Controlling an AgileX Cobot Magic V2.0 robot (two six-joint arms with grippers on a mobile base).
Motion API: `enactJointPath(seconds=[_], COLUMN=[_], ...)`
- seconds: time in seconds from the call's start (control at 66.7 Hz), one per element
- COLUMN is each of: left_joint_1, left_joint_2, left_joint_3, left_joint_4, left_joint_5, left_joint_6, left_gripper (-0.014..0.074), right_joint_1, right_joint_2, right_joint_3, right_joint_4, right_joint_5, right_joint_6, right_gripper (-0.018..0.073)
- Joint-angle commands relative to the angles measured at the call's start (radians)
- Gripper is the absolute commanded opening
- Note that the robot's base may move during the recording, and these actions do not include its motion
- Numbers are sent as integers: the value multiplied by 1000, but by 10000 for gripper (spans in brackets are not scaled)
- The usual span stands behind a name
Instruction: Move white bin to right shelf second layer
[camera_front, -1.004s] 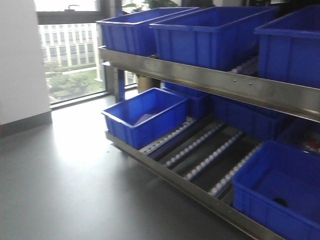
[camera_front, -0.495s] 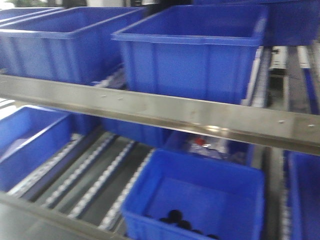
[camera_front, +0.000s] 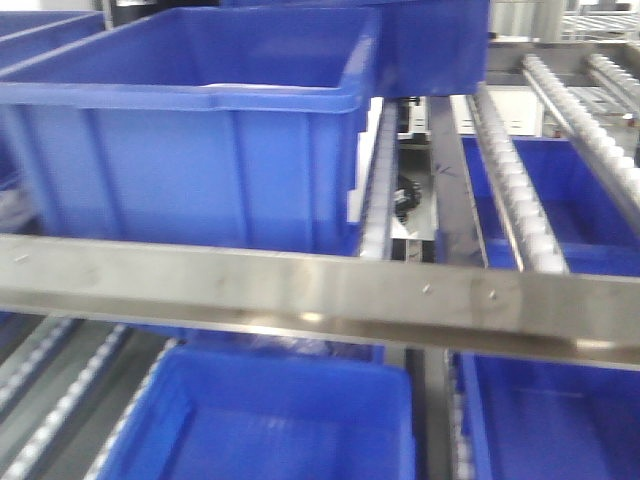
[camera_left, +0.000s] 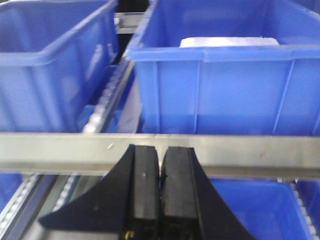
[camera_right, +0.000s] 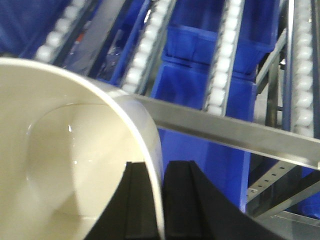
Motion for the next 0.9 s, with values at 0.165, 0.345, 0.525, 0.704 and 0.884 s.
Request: enactJointPath(seconds=[0.165, 0.345, 0.525, 0.704, 0.884], left_joint_1=[-4, -4, -4, -4, -4], left_joint_2=[-15, -15, -15, -15, -15], left_joint_3=[37, 37, 37, 37, 37], left_joint_4=[0, 0, 0, 0, 0], left_joint_5=[-87, -87, -87, -87, -87], left_joint_6=[-3, -3, -3, -3, -3], left_gripper=[85, 85, 85, 85, 85], right_joint_1=[-4, -4, -4, -4, -4], right_joint_2=[8, 8, 8, 8, 8], right_joint_3=[-31, -31, -31, -31, -31], right_joint_4=[-8, -8, -8, -8, -8], right_joint_5=[-91, -91, -91, -91, -91], right_joint_6=[-6, -6, -6, -6, -6], right_gripper=[113, 113, 113, 113, 113])
